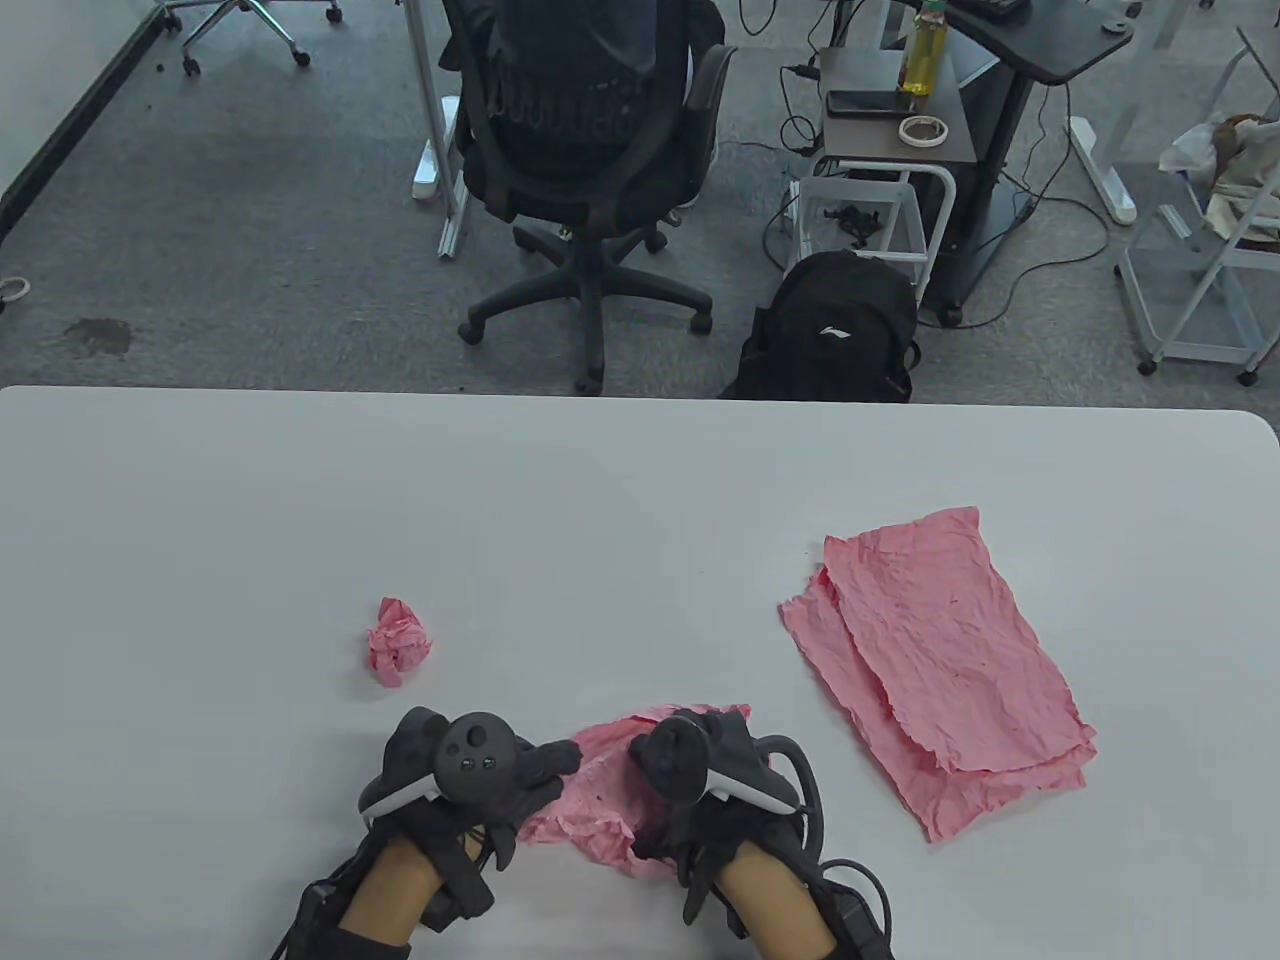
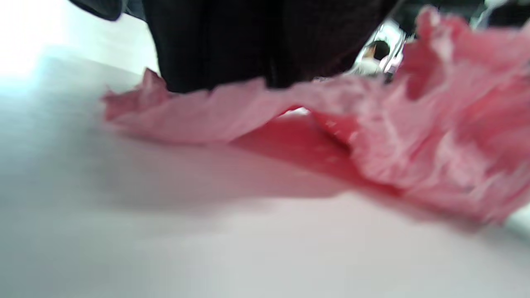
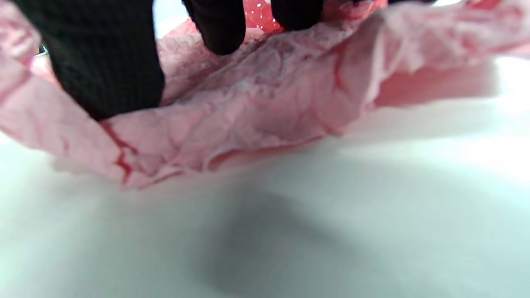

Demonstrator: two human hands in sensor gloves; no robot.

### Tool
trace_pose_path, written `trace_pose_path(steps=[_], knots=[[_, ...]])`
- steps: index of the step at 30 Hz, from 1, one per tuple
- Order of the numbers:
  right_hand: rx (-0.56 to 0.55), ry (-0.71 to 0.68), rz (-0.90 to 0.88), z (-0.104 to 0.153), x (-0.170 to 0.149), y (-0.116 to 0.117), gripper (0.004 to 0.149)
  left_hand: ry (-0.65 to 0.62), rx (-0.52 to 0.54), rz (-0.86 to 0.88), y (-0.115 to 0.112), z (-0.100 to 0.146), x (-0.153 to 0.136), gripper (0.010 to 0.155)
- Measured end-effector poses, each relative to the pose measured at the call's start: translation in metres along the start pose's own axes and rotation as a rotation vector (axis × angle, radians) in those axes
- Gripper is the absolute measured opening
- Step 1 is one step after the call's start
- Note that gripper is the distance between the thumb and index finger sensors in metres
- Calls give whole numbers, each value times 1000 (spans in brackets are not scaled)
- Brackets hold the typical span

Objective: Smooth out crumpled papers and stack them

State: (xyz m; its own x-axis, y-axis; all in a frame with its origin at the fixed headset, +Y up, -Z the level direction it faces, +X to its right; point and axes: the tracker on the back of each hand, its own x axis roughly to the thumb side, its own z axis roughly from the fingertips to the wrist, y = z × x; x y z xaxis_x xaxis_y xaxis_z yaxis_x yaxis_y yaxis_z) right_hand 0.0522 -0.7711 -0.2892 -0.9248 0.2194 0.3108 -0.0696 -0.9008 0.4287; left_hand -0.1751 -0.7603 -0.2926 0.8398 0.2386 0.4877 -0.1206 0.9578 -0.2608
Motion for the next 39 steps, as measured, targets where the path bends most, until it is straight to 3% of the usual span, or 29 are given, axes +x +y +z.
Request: trace_pose_path(steps=[3,8,11,14,19,24,27,30,33,37,39], knots=[[-25,27,-15,4,-6,-4,87,37,-31,-69,-1,-1,4,59],[-198,116,-3,10,-18,-18,74,105,-91,-149,-5,0,6,83],[-311,40,0,13,-14,-24,67,123,-199,-221,-10,-2,7,92],[-394,-77,14,17,3,-27,61,131,-208,-225,-11,-3,8,95],[-308,-296,32,6,41,-13,54,127,-298,-200,-17,-6,8,102],[-94,-177,-27,-16,33,-2,58,142,-373,-78,-20,-6,1,105],[-140,-47,-90,-20,0,-6,59,156,-432,-36,-21,-5,-3,104],[-125,142,-186,-19,-41,-11,59,153,-418,-37,-21,-6,-2,104],[-172,222,-201,-11,-58,-12,59,157,-416,-39,-21,-6,-2,103],[-228,174,-136,-5,-49,-18,59,174,-392,-44,-17,-3,-6,98],[-298,57,-93,0,-26,-21,59,166,-393,-31,-16,-2,-8,96]])
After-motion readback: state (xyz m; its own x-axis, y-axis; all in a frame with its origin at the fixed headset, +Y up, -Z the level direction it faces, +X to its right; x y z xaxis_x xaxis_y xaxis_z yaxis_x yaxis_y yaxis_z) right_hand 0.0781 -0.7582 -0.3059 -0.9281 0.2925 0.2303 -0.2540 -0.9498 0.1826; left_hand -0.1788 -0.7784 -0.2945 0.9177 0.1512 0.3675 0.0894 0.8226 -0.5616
